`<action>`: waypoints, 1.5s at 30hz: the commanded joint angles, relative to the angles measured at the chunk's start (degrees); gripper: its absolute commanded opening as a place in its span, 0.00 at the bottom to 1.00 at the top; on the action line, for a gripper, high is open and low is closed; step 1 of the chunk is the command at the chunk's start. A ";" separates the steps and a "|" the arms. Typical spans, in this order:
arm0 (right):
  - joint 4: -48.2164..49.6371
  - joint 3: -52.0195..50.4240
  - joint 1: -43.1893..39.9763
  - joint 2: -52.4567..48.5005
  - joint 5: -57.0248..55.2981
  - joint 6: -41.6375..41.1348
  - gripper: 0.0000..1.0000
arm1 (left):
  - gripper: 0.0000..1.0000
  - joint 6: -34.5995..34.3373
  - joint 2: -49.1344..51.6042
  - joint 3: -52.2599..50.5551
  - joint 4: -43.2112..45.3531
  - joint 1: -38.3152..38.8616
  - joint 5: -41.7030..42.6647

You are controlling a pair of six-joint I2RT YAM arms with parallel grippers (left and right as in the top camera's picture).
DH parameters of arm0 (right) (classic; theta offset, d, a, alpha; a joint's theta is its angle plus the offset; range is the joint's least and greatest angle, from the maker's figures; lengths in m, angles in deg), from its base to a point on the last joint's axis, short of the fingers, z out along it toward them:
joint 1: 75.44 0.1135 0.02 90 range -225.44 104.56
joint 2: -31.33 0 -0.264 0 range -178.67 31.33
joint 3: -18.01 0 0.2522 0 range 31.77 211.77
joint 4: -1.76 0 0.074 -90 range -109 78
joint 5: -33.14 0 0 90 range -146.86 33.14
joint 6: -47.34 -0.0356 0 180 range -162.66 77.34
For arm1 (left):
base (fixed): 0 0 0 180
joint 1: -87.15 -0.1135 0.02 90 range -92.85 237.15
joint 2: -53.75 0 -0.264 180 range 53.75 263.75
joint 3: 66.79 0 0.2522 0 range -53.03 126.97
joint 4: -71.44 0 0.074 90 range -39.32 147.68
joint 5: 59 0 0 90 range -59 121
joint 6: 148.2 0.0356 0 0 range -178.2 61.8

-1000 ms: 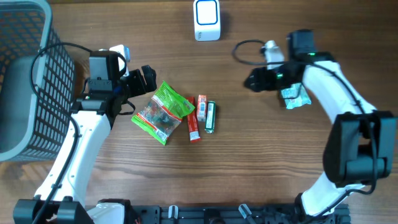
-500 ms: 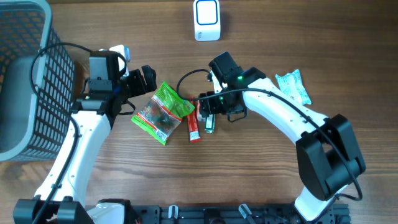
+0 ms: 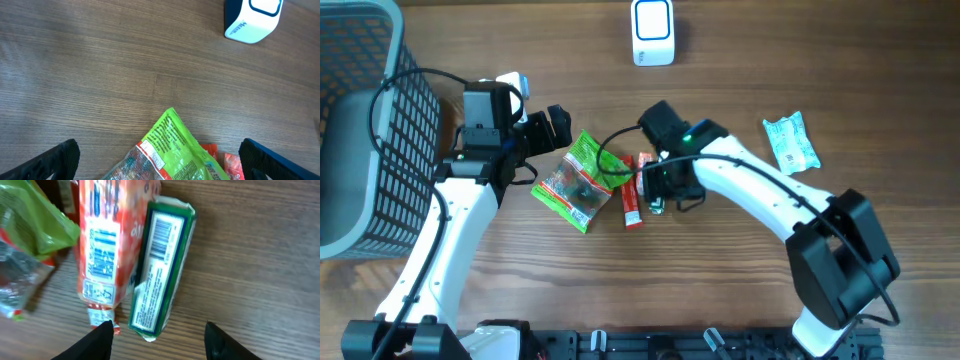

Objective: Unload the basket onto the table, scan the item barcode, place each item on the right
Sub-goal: 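Reach the right gripper to the green box and grasp it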

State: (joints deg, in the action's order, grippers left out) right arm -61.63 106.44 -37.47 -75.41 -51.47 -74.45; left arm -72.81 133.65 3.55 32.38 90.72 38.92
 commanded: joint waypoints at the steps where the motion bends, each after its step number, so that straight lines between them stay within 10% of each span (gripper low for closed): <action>1: -0.13 0.94 3.54 0.13 -11.34 -5.60 0.59 | 1.00 0.92 -0.50 0.31 0.13 -0.37 -0.33; 45: 13.03 -9.60 5.84 3.98 -10.47 -4.87 0.54 | 1.00 0.92 -0.50 0.31 0.13 -0.37 -0.33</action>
State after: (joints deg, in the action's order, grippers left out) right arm -50.20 98.20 -31.98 -72.48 -61.40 -78.63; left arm -72.81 133.65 3.55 32.36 90.72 38.92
